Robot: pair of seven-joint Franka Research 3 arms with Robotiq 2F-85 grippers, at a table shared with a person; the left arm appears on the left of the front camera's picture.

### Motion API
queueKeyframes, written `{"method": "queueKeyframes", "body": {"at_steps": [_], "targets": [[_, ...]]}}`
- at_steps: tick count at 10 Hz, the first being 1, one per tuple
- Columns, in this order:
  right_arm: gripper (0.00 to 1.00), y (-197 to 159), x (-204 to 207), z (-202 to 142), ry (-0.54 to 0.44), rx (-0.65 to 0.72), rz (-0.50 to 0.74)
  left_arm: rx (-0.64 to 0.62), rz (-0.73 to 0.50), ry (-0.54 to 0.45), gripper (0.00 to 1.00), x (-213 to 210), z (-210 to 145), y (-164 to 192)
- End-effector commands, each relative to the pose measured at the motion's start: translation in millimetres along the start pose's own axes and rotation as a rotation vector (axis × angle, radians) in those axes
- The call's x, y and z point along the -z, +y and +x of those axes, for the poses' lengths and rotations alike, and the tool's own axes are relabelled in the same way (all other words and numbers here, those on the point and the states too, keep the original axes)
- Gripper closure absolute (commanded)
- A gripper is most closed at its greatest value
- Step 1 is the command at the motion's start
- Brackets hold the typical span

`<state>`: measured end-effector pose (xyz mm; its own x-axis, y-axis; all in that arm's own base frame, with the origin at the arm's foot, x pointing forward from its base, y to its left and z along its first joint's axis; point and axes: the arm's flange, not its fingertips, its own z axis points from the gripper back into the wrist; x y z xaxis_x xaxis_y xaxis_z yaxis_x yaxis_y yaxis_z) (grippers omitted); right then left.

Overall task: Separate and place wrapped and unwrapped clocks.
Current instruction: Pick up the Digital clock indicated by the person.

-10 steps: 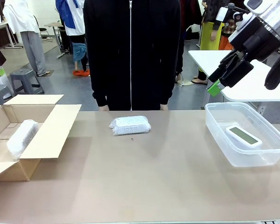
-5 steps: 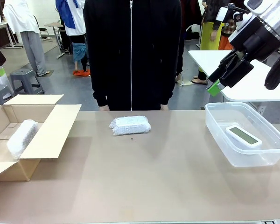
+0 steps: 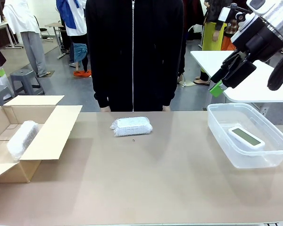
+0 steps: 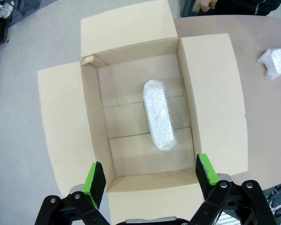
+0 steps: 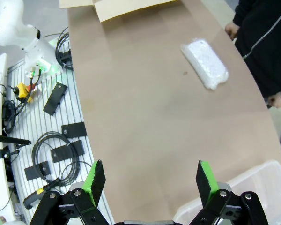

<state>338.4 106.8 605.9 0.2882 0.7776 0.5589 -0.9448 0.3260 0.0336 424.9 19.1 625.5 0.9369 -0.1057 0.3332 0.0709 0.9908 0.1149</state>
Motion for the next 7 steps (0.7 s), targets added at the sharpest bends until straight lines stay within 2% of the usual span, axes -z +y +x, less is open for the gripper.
{"method": "queueKeyframes", "body": {"at_steps": [1, 7], "targets": [[0.00, -0.7, 0.8, 0.3, -0.015, -0.008, 0.014, -0.001, 0.003, -0.012, 0.00, 0.8, 0.3, 1.3], [0.00, -0.7, 0.8, 0.3, -0.015, -0.008, 0.014, -0.001, 0.003, -0.012, 0.00, 0.8, 0.3, 1.3]]}}
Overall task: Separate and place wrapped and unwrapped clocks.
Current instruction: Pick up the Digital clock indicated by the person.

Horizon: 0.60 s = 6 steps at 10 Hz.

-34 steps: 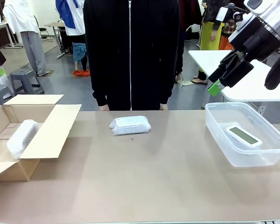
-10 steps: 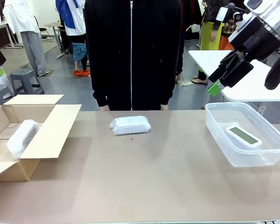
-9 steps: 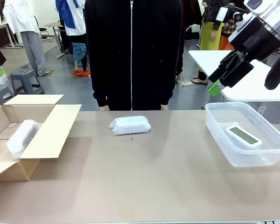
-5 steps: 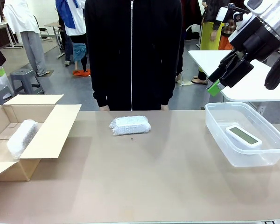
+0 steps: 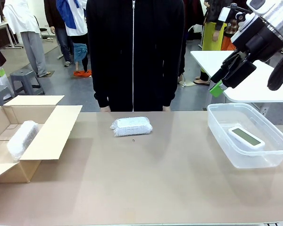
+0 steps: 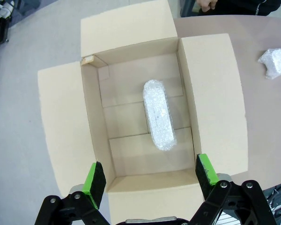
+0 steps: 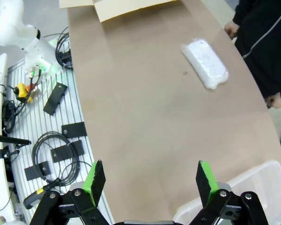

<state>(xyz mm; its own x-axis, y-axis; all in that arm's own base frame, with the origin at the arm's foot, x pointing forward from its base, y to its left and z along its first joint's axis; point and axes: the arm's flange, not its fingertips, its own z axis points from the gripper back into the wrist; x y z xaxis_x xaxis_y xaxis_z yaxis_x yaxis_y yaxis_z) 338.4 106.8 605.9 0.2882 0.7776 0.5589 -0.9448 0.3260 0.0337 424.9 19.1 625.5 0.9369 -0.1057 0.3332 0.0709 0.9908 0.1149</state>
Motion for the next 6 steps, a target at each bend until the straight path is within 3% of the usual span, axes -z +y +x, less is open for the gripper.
{"method": "queueKeyframes", "body": {"at_steps": [1, 6], "targets": [[0.00, -0.7, 0.8, 0.3, -0.015, -0.008, 0.014, -0.001, 0.003, -0.012, 0.00, 0.8, 0.3, 1.3], [0.00, -0.7, 0.8, 0.3, -0.015, -0.008, 0.014, -0.001, 0.003, -0.012, 0.00, 0.8, 0.3, 1.3]]}}
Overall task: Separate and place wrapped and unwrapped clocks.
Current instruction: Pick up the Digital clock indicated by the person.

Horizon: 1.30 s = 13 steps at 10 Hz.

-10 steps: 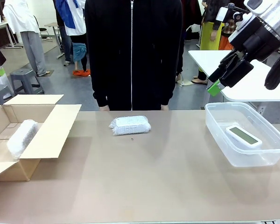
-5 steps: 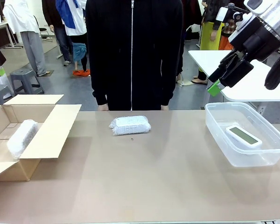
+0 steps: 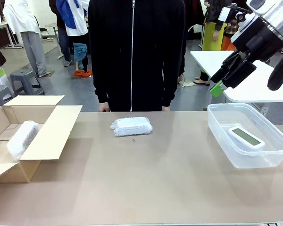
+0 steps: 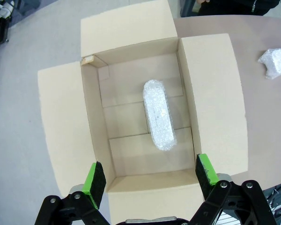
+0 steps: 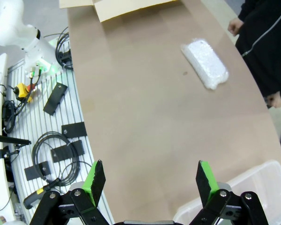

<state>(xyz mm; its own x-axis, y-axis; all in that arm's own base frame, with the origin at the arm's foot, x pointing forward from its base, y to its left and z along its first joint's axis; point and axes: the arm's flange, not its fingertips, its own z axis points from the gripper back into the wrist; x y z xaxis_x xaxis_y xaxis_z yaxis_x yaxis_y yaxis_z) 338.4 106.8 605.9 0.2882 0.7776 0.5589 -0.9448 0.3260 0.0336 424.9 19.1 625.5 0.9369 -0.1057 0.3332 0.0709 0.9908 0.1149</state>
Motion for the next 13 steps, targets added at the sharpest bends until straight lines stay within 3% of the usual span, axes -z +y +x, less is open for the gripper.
{"method": "queueKeyframes", "body": {"at_steps": [1, 13], "targets": [[0.00, -0.7, 0.8, 0.3, -0.015, -0.008, 0.014, -0.001, 0.003, -0.012, 0.00, 0.8, 0.3, 1.3], [0.00, -0.7, 0.8, 0.3, -0.015, -0.008, 0.014, -0.001, 0.003, -0.012, 0.00, 0.8, 0.3, 1.3]]}}
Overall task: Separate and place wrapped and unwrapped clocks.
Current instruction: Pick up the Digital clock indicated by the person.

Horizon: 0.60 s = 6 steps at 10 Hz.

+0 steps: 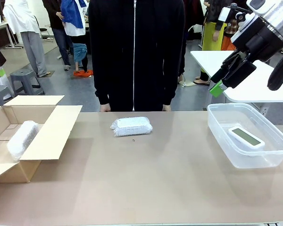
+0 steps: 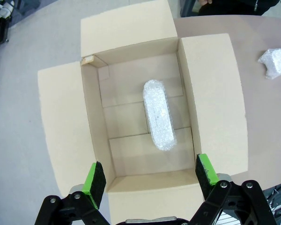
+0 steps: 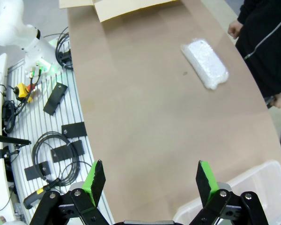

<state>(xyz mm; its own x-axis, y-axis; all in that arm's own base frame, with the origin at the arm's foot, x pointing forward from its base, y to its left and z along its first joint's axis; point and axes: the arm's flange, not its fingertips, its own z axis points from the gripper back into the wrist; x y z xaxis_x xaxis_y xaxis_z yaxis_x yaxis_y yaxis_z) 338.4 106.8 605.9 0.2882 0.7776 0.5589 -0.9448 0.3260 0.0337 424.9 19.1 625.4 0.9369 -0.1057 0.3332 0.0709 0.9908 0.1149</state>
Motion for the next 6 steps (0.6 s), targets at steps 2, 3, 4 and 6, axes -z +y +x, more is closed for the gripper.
{"method": "queueKeyframes", "body": {"at_steps": [2, 3, 4, 6], "targets": [[0.00, -0.7, 0.8, 0.3, -0.015, -0.008, 0.014, -0.001, 0.003, -0.012, 0.00, 0.8, 0.3, 1.3], [0.00, -0.7, 0.8, 0.3, -0.015, -0.008, 0.014, -0.001, 0.003, -0.012, 0.00, 0.8, 0.3, 1.3], [0.00, -0.7, 0.8, 0.3, -0.015, -0.008, 0.014, -0.001, 0.003, -0.012, 0.00, 0.8, 0.3, 1.3], [0.00, -0.7, 0.8, 0.3, -0.015, -0.008, 0.014, -0.001, 0.003, -0.012, 0.00, 0.8, 0.3, 1.3]]}}
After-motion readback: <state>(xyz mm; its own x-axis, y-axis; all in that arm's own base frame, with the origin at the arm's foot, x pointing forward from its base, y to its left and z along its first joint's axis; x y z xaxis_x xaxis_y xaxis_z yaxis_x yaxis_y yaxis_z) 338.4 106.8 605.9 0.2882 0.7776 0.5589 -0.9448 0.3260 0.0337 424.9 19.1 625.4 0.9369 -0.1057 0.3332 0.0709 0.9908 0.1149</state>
